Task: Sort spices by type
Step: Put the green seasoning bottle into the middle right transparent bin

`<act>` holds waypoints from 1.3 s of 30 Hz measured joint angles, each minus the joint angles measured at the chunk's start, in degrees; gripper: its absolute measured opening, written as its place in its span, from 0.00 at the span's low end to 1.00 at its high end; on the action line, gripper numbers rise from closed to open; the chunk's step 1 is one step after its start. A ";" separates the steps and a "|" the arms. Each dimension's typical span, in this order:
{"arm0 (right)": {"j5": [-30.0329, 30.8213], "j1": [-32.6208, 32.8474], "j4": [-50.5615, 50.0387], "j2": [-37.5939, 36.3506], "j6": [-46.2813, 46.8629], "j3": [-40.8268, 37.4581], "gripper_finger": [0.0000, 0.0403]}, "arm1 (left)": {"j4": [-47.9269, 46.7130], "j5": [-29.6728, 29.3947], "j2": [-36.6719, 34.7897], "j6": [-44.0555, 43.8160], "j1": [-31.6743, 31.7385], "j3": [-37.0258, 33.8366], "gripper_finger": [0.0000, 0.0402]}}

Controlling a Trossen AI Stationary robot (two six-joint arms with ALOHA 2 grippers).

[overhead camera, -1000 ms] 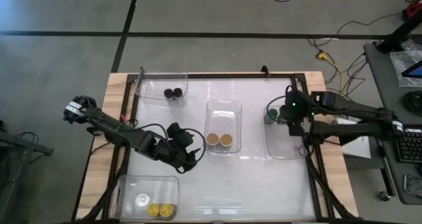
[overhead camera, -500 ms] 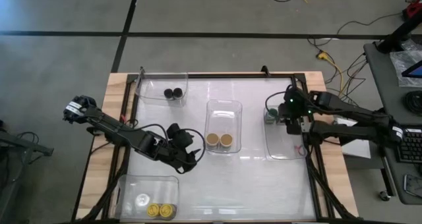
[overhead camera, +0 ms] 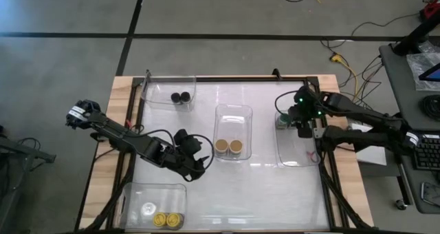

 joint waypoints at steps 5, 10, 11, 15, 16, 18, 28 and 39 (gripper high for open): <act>-1.12 -0.06 0.45 1.55 -0.22 -0.02 0.48 | 0.00 0.02 -0.02 -0.27 0.00 0.00 0.70; -1.21 -0.08 1.51 1.94 -0.22 -0.57 0.51 | 0.00 0.02 -0.04 -0.26 0.00 0.00 0.70; -1.21 -0.08 1.60 1.91 -0.22 -0.77 0.51 | 0.02 0.02 -0.04 -0.26 0.00 0.00 0.70; -1.08 -0.08 1.75 1.91 -0.22 -1.34 0.49 | 0.40 0.54 -0.04 -0.26 0.00 0.00 0.70; -1.06 -0.08 2.01 1.88 -0.24 -1.42 0.49 | 0.49 0.72 -0.04 -0.24 0.00 0.00 0.70; -1.06 -0.08 2.43 1.88 -0.28 -1.55 0.49 | 0.96 1.27 -0.04 -0.23 0.00 0.00 0.70; -0.88 -0.06 3.46 1.88 -0.42 -1.60 0.53 | 0.90 1.87 -0.04 -0.21 0.00 0.00 0.70; 1.15 -0.06 3.96 1.66 -1.29 -1.60 0.57 | 0.84 1.90 -0.04 -0.17 0.00 0.00 0.70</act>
